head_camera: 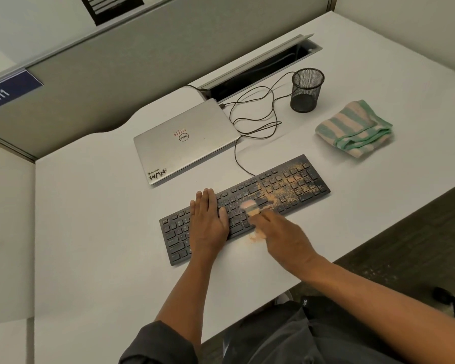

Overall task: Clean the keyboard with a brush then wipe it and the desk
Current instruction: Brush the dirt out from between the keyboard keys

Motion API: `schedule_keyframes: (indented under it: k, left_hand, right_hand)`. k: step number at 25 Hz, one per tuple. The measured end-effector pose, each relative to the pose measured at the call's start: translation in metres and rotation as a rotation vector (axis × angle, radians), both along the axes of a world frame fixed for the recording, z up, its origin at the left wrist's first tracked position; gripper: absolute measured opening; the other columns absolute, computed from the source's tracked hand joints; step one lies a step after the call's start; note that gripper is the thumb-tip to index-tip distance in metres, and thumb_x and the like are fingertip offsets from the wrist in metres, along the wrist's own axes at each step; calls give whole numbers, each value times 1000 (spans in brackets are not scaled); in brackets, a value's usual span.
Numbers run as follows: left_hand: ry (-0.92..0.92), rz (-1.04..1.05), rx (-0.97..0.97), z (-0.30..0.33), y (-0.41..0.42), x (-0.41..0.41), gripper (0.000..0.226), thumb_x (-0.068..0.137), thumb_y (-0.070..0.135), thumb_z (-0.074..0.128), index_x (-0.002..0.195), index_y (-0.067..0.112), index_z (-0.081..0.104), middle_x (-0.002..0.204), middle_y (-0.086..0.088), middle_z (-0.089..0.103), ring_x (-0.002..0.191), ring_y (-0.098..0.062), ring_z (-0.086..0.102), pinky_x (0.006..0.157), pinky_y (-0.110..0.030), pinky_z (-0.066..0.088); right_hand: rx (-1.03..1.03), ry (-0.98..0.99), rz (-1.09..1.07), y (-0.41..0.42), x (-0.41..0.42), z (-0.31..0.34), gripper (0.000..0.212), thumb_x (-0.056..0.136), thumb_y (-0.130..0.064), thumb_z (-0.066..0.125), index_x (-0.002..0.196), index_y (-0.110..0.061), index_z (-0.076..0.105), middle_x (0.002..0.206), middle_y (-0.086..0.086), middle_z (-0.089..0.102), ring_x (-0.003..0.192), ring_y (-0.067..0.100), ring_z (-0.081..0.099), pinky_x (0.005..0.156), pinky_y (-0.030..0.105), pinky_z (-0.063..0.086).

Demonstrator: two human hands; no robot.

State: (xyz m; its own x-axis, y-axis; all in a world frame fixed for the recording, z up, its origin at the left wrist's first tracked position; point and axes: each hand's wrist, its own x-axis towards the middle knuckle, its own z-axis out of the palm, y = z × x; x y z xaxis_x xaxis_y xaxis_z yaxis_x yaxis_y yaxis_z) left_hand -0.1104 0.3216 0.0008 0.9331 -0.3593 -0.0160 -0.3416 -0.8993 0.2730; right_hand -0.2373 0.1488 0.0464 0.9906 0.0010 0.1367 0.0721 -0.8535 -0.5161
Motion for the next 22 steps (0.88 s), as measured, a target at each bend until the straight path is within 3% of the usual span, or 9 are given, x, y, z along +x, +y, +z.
schedule_keyframes:
  k: [2, 4, 7, 8, 10, 11, 14, 17, 22]
  left_hand:
    - [4, 2, 4, 0, 0, 0, 75, 97, 45, 11, 161, 8, 19, 167, -11, 21, 156, -24, 8, 127, -36, -4]
    - [7, 1, 7, 1, 0, -1, 74, 97, 45, 11, 161, 8, 18, 167, -11, 20, 157, -24, 8, 127, -35, -4]
    - [9, 5, 6, 3, 0, -1, 71, 99, 43, 14, 161, 8, 18, 167, -12, 21, 157, -24, 8, 127, -35, -4]
    - [9, 5, 9, 3, 0, -2, 70, 100, 42, 15, 161, 8, 18, 167, -12, 20, 157, -24, 8, 127, -35, -4]
    - [7, 2, 11, 3, 0, -2, 69, 101, 41, 17, 161, 7, 17, 167, -13, 21, 156, -25, 9, 127, -36, -3]
    - [6, 3, 10, 3, 0, -2, 69, 101, 41, 16, 161, 7, 18, 167, -13, 22, 156, -25, 10, 128, -37, -2]
    - [3, -1, 14, 3, 0, -1, 73, 99, 44, 11, 161, 7, 19, 166, -13, 24, 156, -26, 12, 128, -38, -1]
    - [-5, 1, -2, 1, 0, -1, 74, 97, 44, 11, 161, 7, 19, 166, -13, 24, 156, -26, 12, 127, -37, -3]
    - [-12, 0, -25, 1, 1, -1, 77, 95, 46, 8, 160, 6, 21, 166, -12, 25, 155, -27, 13, 128, -37, -2]
  right_hand:
    - [4, 8, -109, -13, 3, 5, 25, 95, -8, 55, 119, -13, 62, 108, 8, 63, 82, 25, 63, 56, 31, 54]
    - [76, -15, -86, -21, 12, 17, 22, 97, -8, 58, 117, -14, 63, 108, 5, 66, 86, 21, 64, 64, 33, 56]
    - [266, 40, 14, -24, 46, 48, 13, 100, -17, 57, 108, -16, 68, 90, -18, 64, 73, -4, 60, 64, 12, 45]
    - [291, 77, 16, -25, 63, 54, 12, 101, -20, 56, 99, -17, 67, 81, -20, 62, 66, -3, 59, 60, 13, 43]
    - [290, 122, -45, -27, 94, 58, 22, 100, -25, 50, 82, -18, 61, 74, -8, 65, 65, 7, 61, 61, 35, 52]
    - [279, 149, -71, -26, 104, 58, 24, 98, -25, 47, 78, -17, 58, 74, -3, 66, 68, 15, 63, 65, 40, 53]
    - [189, 293, -90, -23, 120, 59, 29, 96, -20, 44, 71, -12, 55, 73, 4, 65, 72, 25, 63, 68, 36, 52]
    - [58, 430, -75, -19, 132, 70, 30, 98, -19, 44, 78, -3, 60, 74, 11, 68, 70, 27, 64, 74, 36, 54]
    - [147, 293, -59, -10, 135, 73, 25, 97, -21, 45, 83, -5, 59, 79, 10, 69, 79, 28, 65, 72, 37, 50]
